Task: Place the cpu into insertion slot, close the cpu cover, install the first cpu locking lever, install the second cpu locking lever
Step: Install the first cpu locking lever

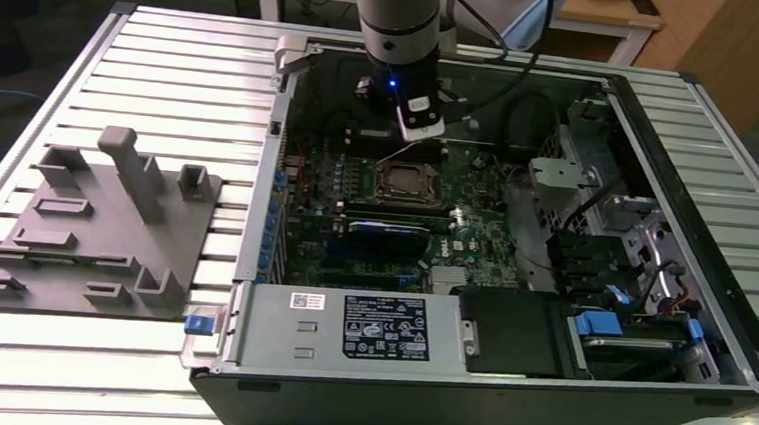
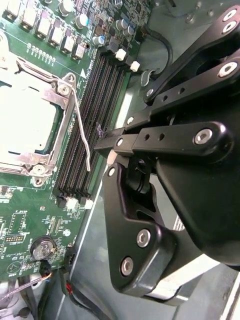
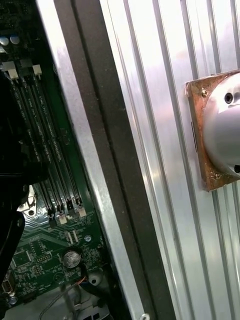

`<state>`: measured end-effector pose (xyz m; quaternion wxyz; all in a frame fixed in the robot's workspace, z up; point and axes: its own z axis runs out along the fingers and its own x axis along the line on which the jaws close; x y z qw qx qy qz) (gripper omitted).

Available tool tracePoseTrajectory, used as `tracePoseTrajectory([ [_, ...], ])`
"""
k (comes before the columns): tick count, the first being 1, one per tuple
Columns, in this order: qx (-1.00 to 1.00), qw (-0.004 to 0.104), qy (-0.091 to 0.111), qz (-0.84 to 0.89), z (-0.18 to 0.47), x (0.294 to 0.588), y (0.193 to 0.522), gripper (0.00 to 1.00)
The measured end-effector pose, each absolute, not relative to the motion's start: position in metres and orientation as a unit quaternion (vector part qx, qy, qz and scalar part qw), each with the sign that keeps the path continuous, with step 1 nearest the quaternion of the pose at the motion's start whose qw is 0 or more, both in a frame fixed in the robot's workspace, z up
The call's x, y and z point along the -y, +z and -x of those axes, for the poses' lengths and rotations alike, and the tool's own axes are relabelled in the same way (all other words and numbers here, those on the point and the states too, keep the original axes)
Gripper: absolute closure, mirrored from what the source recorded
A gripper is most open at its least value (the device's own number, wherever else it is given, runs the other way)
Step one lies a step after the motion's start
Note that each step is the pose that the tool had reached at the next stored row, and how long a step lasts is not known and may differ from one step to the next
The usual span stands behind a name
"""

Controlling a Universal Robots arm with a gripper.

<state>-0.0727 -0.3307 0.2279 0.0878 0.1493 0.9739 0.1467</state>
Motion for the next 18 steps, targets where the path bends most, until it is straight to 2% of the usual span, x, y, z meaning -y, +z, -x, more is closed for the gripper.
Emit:
tracePoseTrajectory([
  [18,-0.973,0.089,0.149,-0.154,0.0726,0.3321,0.2278,0.9],
])
